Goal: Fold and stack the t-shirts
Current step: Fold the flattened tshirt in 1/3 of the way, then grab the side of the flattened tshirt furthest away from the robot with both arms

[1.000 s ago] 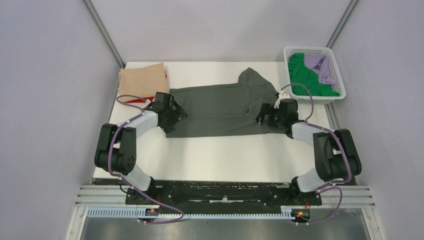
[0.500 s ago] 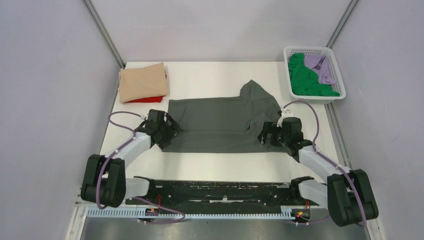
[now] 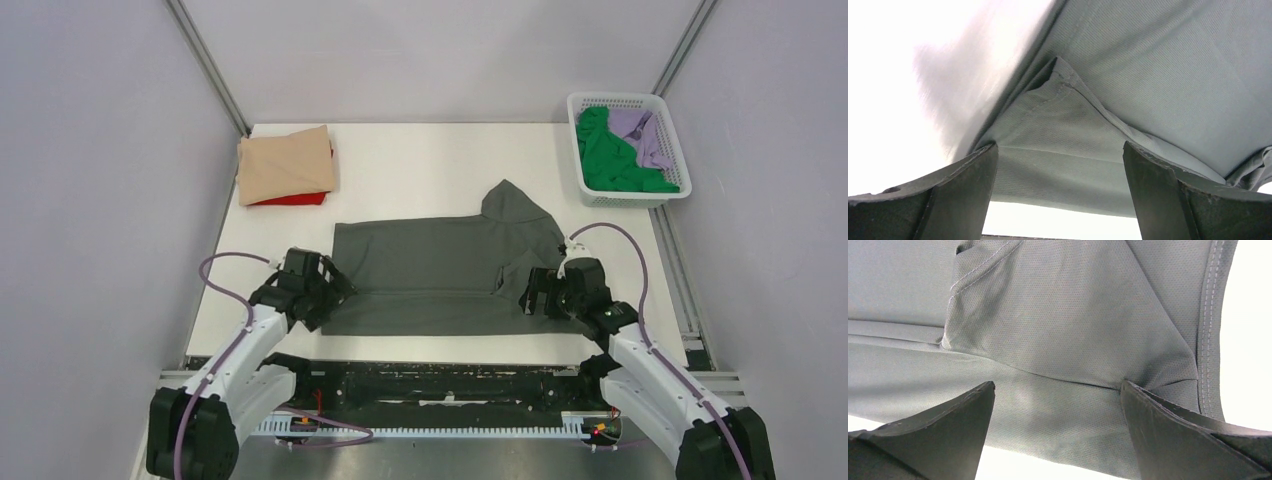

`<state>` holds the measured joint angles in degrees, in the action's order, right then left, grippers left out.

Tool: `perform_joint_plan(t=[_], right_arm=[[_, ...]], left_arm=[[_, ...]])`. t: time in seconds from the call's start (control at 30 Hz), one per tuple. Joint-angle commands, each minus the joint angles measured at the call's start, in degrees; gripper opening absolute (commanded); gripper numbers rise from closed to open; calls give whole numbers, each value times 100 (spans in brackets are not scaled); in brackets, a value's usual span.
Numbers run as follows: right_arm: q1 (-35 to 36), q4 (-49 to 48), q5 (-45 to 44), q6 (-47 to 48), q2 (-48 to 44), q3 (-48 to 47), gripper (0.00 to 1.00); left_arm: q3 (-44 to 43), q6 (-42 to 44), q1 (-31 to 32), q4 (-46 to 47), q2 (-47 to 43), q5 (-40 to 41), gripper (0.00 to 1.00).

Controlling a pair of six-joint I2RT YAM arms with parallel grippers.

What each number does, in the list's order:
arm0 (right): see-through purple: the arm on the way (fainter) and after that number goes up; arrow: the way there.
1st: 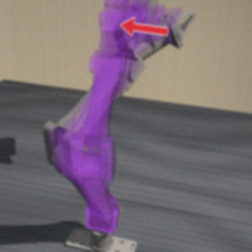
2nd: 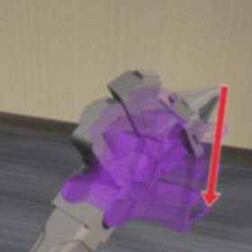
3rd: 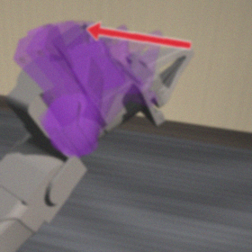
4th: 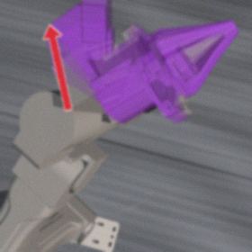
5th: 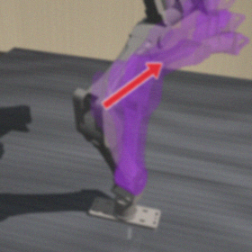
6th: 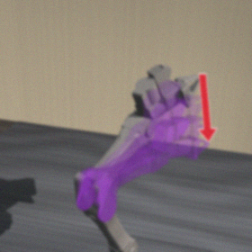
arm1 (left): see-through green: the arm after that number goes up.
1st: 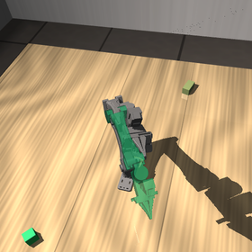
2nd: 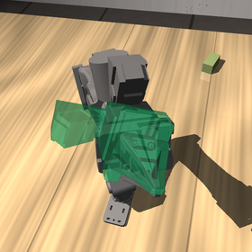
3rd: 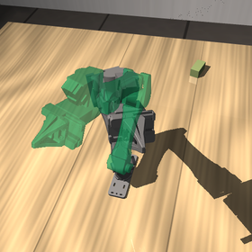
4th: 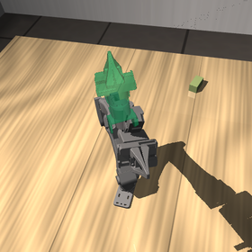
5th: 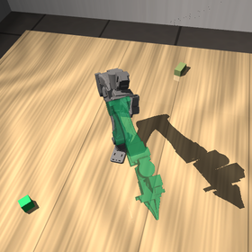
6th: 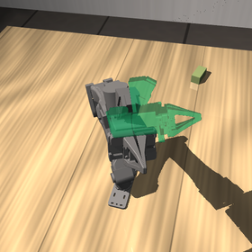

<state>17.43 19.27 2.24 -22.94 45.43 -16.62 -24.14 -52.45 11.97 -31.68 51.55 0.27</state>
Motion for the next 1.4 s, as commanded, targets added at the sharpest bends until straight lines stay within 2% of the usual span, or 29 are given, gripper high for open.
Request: perform_joint_plan(t=[0.0, 0.2, 0.33, 0.43, 0.63, 0.9, 1.03, 1.2, 1.37], right_arm=[[15, 624, -242, 37, 2, -297, 99], [19, 156, -437, 313, 633, -1390, 99], [6, -596, -450, 260, 1129, -1857, 99], [-3, -865, -657, 471, 1873, -2386, 99], [-136, -1204, -958, 640, 3790, -3849, 99], [-158, -1172, -1359, 981, 6098, -6069, 99], [-152, -1209, -1317, 1170, 6949, -7080, 99], [-139, -1288, -1233, 1404, 7836, -7849, 98], [-39, -1326, -1447, 1627, 8248, -8002, 99]], left_arm=[[-614, 159, -13, -477, 8, 296, 100], [-1646, 445, -26, -460, 654, 721, 100], [-2545, 739, -82, -369, 1820, 1028, 100], [-3375, 831, -167, -388, 2715, 1074, 100], [-4598, 837, -246, -277, 4341, 1660, 99], [-5630, 692, -265, -396, 5730, 1904, 77], [-5885, 700, -269, -485, 6093, 1873, 72], [-5877, 615, -274, -497, 6248, 1790, 60], [-5725, 586, -277, -501, 6293, 1560, 51]])
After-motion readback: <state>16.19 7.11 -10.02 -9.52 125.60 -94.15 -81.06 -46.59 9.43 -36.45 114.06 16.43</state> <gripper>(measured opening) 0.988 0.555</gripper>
